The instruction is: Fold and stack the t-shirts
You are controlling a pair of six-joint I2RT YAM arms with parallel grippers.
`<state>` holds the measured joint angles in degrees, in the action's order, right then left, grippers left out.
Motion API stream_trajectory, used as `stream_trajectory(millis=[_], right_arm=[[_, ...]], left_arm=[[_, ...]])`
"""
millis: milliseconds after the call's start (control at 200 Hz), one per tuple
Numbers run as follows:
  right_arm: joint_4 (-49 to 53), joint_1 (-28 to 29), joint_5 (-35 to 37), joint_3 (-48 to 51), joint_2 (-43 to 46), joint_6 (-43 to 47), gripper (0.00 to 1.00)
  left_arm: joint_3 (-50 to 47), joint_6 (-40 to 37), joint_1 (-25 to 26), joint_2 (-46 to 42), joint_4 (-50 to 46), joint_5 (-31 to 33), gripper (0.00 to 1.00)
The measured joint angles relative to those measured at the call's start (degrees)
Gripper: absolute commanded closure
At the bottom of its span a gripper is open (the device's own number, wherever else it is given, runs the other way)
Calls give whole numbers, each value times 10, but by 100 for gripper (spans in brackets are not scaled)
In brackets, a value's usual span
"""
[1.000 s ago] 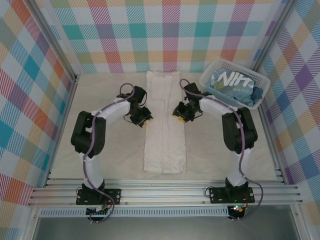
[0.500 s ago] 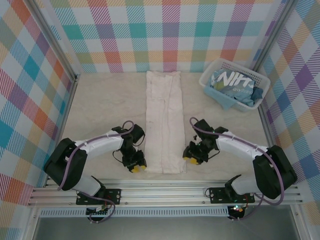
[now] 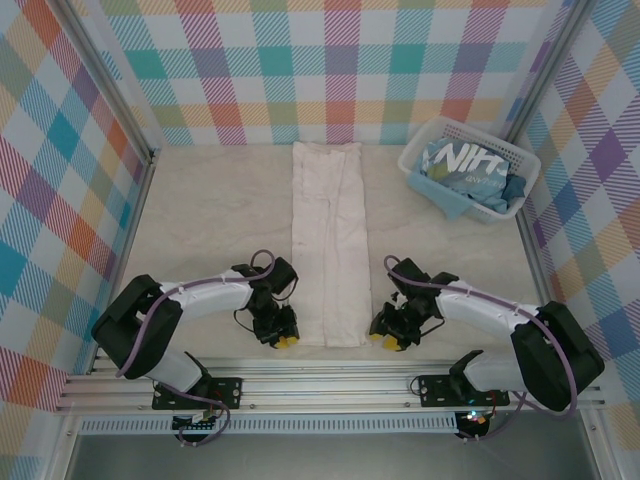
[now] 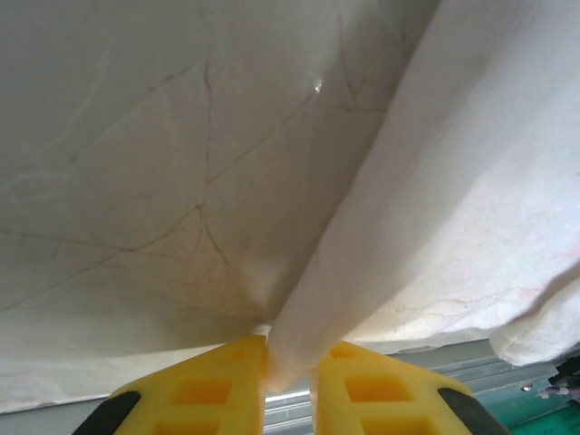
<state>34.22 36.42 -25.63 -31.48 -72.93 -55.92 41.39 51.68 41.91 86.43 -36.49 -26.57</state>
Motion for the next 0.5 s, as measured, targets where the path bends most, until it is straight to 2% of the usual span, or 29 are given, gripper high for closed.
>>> stream_trajectory(millis=[95,500], right_arm=[[-12,16,0,-1,-6,-11,61],[-52,42,9,-22,-71,-37,65]], left_arm=[[0,2,0,2,8,2,89],[0,2,0,2,9,2,93]])
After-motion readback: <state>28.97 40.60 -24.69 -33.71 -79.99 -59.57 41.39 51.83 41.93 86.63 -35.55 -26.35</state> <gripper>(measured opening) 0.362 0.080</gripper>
